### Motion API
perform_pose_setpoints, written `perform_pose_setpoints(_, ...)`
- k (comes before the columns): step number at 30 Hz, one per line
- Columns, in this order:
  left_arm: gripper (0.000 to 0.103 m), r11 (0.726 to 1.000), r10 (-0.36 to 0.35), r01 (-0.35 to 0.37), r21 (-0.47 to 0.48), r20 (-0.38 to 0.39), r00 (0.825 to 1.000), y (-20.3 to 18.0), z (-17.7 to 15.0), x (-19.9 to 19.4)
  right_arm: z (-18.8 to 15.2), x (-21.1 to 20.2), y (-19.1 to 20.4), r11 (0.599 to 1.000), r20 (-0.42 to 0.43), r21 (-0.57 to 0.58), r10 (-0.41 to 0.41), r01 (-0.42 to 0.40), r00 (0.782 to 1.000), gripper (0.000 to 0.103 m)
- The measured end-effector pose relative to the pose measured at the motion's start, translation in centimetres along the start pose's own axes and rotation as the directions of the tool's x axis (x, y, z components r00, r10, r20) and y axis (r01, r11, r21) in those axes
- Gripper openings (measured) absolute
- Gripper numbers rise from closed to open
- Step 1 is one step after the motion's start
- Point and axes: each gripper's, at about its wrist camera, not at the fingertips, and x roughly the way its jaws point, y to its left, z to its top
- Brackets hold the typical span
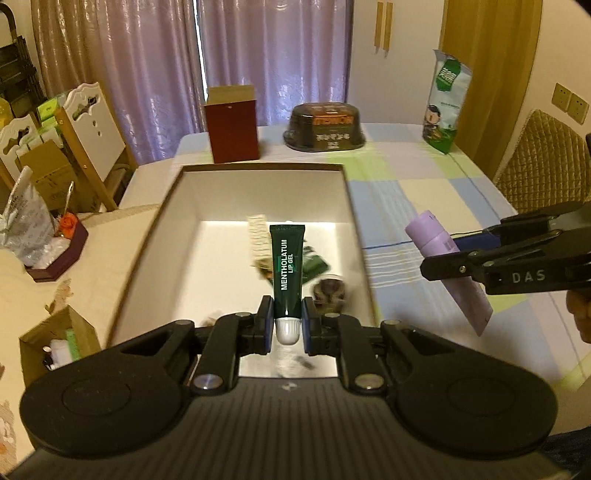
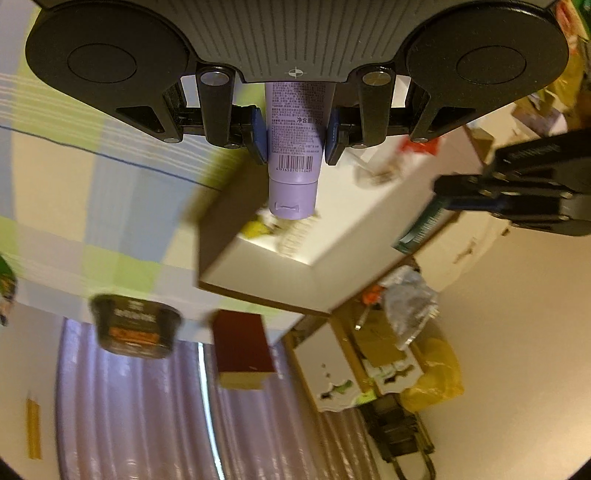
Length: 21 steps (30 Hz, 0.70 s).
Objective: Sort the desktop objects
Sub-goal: 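Lift and carry the lip balm and purple tube with both tools over the box, then lower both tools into the box and open them to drop the items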
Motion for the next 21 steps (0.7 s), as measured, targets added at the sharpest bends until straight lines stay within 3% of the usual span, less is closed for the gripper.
perform_pose_setpoints(9,0.012,0.999,-0.010,0.011,0.040,-0.040,0.999,4.6,1.2,3.4,3.3,5.7,3.9,1.000,-0.012,0.010,0.005,-0.005,1.000,0.032)
perform_pose_setpoints(21,0.012,0.993,-0.026,0.044,0.111,-0.166,0.986,8.5,2.9,11.7,4.7,14.5,3.2,0.995,-0.150,0.084,-0.050,0.063,0.987,0.032)
